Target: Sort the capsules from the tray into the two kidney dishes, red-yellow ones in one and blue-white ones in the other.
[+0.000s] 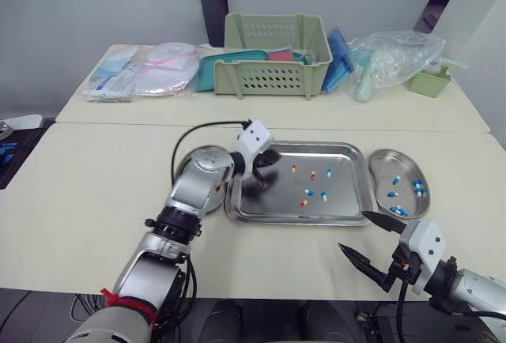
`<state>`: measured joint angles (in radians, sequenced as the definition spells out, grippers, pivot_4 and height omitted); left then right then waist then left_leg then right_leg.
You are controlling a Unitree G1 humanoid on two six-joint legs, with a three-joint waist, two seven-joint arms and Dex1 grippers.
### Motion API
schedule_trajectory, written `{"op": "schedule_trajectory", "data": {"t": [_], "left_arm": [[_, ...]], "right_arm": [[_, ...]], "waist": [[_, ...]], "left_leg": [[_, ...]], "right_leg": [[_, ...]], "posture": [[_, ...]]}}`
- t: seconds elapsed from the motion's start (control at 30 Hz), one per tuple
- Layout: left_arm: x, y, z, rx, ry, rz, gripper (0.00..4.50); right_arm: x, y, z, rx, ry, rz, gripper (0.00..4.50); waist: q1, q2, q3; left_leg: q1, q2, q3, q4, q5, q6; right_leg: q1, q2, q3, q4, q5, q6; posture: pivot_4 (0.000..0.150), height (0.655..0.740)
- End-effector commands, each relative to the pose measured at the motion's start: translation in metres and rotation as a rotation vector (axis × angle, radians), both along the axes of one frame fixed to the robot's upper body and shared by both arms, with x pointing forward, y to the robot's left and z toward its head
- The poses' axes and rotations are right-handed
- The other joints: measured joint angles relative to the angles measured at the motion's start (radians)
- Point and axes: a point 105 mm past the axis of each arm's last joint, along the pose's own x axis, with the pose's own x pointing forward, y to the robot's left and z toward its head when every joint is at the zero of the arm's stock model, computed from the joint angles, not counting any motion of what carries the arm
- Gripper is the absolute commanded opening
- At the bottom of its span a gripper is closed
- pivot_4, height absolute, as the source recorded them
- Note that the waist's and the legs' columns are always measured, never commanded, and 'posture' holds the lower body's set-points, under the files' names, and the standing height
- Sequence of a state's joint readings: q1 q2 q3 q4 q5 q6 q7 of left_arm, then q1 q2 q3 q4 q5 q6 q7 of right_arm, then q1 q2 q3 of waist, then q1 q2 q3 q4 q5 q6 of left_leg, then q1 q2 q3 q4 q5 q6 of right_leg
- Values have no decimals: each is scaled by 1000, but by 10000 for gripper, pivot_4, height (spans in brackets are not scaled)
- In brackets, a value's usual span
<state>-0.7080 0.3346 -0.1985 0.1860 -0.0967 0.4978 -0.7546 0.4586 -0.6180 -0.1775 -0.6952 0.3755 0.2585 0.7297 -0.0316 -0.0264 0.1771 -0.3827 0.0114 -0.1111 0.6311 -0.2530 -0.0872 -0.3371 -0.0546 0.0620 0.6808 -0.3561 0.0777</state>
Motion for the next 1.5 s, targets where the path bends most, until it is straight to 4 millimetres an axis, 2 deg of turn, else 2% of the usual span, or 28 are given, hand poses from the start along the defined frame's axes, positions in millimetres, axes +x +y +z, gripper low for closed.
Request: {"op": "schedule_trajectory", "data": {"t": [0.03,0.07,0.2,0.33,0.47,0.67,0.77,1.1,1.23,1.33,1.5], "left_arm": [[-10,28,42,-98,-72,56,105],[-14,49,44,-93,-75,106,105],[-31,108,35,-46,-60,256,105],[-50,143,22,-31,-12,349,105],[-57,151,14,-37,20,373,105],[-64,136,3,-105,94,319,105],[-64,142,2,-108,114,334,7613],[-68,149,12,-141,94,315,39881],[-71,153,13,-135,95,315,39881],[-72,163,22,-136,37,324,39881],[-83,200,31,-153,-35,416,39881]], "right_arm": [[-6,5,8,-57,-37,98,45000],[-6,7,10,-70,-41,134,45000],[-5,17,19,-61,-49,241,45000],[-3,32,21,-40,-51,351,45000],[1,39,22,-25,-55,384,45000],[8,46,22,-1,-63,399,45000],[8,45,21,0,-59,398,45000],[10,45,21,0,-60,384,45000],[10,45,21,1,-63,378,45000],[13,43,23,-1,-83,354,45000],[16,31,29,3,-89,288,45000]], "waist": [[-2,0,0],[-5,0,0],[-11,1,0],[0,0,0],[16,-1,0],[5,-1,0],[2,-1,0],[1,-1,0],[1,-1,0],[1,-1,0],[-1,-1,1]], "left_leg": [[0,0,0,0,0,0],[0,0,0,0,0,0],[1,1,0,-1,0,0],[1,1,-1,0,0,0],[-1,0,-2,1,0,0],[-1,0,-2,0,0,0],[-1,0,-2,0,0,0],[0,1,-2,0,0,0],[0,1,-2,0,0,0],[0,1,-2,0,0,0],[0,1,-1,-1,0,0]], "right_leg": [[0,0,0,0,0,0],[0,0,0,0,0,0],[0,0,0,0,0,0],[1,0,0,0,0,0],[0,-1,-2,-1,0,0],[0,0,-2,0,0,0],[0,0,-2,0,0,0],[0,0,-2,0,0,0],[0,0,-2,0,0,0],[0,0,-2,0,0,0],[0,0,-1,0,0,0]], "posture": [[1500,7390],[1500,7390],[1500,7390],[1500,7390],[1500,7390],[1500,7390],[1500,7390],[1500,7390],[1500,7390],[1500,7390],[1500,7390]]}}
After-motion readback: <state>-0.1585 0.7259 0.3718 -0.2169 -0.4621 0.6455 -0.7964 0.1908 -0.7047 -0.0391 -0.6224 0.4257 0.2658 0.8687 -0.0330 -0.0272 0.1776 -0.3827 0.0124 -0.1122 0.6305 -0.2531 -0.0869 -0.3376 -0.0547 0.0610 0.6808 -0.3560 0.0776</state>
